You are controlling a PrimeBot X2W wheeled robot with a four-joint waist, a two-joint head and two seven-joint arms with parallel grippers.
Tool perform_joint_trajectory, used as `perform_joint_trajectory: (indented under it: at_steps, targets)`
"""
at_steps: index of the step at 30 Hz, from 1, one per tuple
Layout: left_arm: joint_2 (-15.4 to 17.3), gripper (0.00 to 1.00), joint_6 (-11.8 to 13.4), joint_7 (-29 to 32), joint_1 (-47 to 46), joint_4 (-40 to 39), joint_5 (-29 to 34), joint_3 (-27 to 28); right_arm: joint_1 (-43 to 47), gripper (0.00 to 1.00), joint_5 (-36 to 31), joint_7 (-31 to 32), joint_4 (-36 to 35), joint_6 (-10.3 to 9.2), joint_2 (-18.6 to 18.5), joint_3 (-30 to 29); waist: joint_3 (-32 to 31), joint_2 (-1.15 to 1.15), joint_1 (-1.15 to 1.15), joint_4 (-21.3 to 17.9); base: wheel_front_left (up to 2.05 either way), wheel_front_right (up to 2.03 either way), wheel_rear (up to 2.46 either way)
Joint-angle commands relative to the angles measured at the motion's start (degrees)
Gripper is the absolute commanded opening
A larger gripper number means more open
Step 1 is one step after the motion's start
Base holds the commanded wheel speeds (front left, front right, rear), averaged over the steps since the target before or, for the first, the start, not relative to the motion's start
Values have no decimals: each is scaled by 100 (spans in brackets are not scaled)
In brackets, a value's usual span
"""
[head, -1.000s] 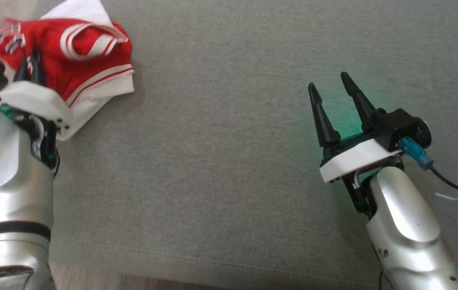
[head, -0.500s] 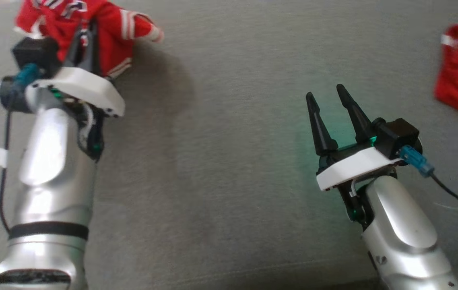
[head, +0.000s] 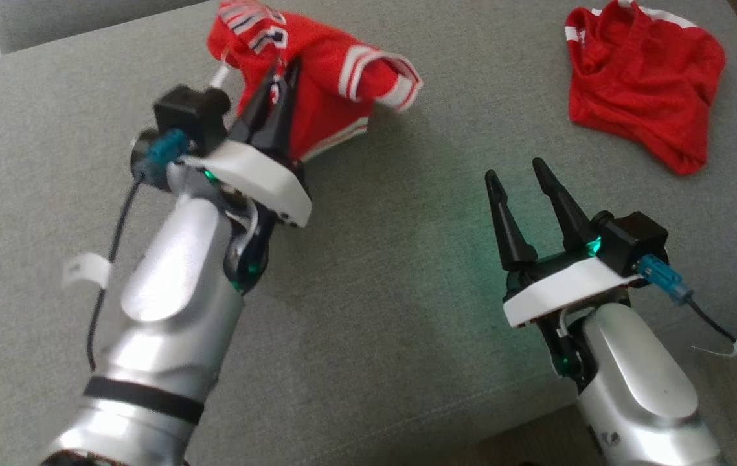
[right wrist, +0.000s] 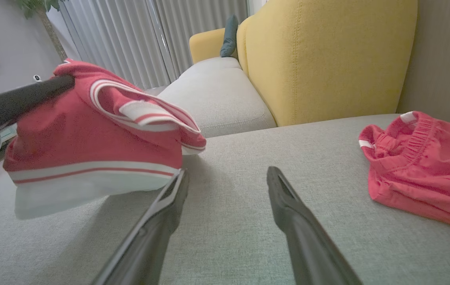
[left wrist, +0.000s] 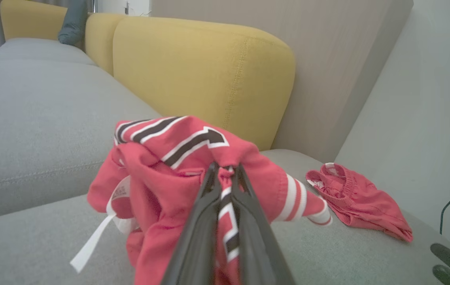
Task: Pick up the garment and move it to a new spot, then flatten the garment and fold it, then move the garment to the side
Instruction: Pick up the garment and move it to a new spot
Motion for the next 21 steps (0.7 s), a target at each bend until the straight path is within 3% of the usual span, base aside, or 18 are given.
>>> perform_joint_trajectory:
  at_steps: [1,3,4,5,6,14,21]
  targets:
    - [140,0,114,-70,-20,-197,-91,70,-27,100,52,-68,-204,37,71,102,-2,0,0,13,0,0,0]
    - [139,0,257,-70,149,-124,-216,2,-13,100,49,-68,-209,37,71,86,1,0,0,59,0,0,0]
    - [139,29,330,-70,220,-91,-182,2,-9,100,44,-68,-210,37,71,75,5,0,0,99,0,0,0]
    - [139,82,392,-70,316,-63,-144,26,-4,100,40,-68,-210,37,71,72,6,0,0,142,0,0,0]
    - [139,100,440,-70,434,-10,-124,71,1,100,31,-68,-206,37,71,73,0,0,0,187,0,0,0]
    - [265,100,768,-70,1332,-250,162,741,42,100,-71,-68,-144,37,71,-24,-74,0,0,623,0,0,0]
    - [244,100,977,-70,2314,-949,531,1537,127,100,-236,-69,-35,37,71,-148,-258,0,0,1114,0,0,0]
